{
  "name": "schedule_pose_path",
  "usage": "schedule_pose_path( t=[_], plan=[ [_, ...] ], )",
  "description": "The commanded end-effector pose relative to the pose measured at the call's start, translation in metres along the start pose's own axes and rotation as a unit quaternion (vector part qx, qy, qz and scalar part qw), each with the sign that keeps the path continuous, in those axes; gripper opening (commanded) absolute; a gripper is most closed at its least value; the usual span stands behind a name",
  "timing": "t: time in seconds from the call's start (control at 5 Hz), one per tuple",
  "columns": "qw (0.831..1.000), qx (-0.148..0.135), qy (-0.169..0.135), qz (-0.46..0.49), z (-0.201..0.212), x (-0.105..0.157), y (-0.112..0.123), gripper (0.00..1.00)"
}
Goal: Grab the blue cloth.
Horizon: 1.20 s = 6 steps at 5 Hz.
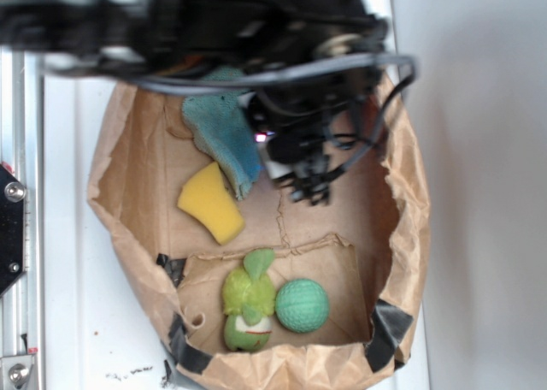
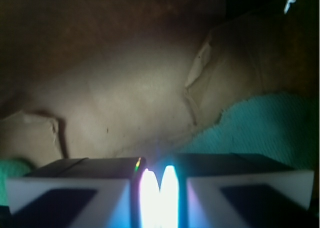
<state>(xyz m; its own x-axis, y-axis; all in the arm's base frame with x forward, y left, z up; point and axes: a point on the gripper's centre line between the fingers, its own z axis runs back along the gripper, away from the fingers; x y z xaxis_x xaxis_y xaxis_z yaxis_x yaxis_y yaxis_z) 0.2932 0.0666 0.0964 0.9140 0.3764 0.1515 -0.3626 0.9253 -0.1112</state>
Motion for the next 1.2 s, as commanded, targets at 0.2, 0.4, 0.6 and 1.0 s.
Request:
schedule_pose_path(
  t=[0.2, 0.4, 0.6, 1.0],
  plan=[
    [1.000, 0.015, 0.003, -0.017, -0.022, -0.008, 0.024, 1.00],
    [0.999, 0.029, 0.022, -0.021, -0.042, -0.007, 0.019, 1.00],
    [0.998, 0.036, 0.038, -0.025, -0.055, -0.008, 0.014, 1.00],
    [0.995, 0.066, 0.058, -0.041, -0.075, -0.066, 0.012, 1.00]
  ],
)
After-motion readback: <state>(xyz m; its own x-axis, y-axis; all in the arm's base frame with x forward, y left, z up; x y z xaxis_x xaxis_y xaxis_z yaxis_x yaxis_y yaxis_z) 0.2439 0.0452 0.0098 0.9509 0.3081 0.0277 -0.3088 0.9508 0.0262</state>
